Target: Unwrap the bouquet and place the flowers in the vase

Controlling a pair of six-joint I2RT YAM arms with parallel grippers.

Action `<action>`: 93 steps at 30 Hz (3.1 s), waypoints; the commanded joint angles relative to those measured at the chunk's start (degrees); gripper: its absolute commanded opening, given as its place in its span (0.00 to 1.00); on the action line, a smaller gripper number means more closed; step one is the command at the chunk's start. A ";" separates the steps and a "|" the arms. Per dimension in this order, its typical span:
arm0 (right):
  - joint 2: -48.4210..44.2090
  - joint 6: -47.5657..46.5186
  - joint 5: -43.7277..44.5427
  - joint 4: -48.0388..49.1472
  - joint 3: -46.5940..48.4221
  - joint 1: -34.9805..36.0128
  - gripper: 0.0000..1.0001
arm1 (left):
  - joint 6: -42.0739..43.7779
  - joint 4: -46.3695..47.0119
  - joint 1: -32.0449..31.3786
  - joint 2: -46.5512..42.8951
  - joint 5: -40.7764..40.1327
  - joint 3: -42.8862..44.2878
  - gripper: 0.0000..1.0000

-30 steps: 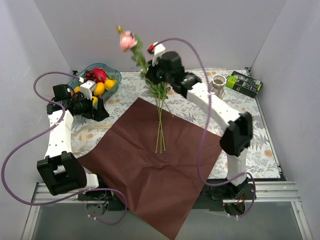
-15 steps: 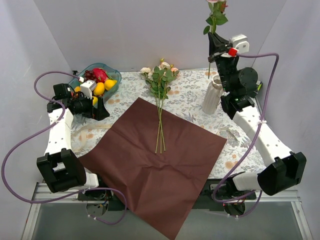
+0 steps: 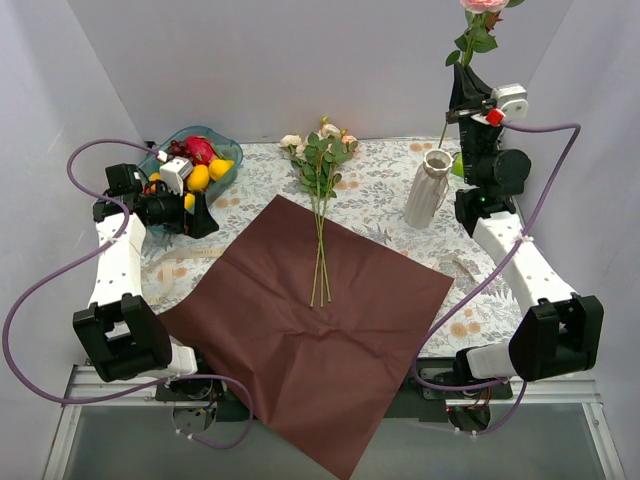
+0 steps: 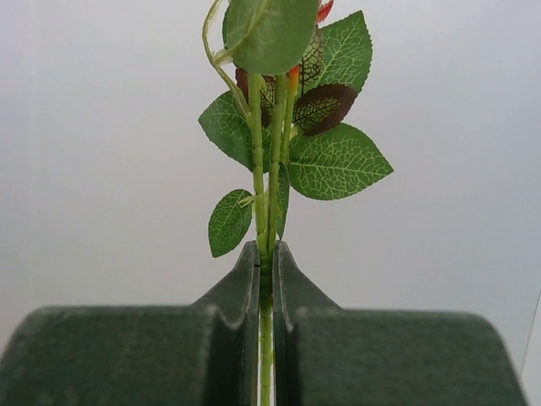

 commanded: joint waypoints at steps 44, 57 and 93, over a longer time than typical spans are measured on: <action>-17.22 -2.56 10.90 -33.92 -12.56 16.43 0.89 | 0.93 -1.37 -0.23 -1.98 2.35 2.15 0.98; 5.44 22.04 -17.54 -45.21 -0.33 24.01 0.98 | 0.49 -1.46 -0.23 -3.30 2.00 2.23 0.98; 55.46 19.58 12.69 -75.69 43.95 26.38 0.55 | 3.56 0.30 -0.23 -3.30 -1.08 -0.67 0.98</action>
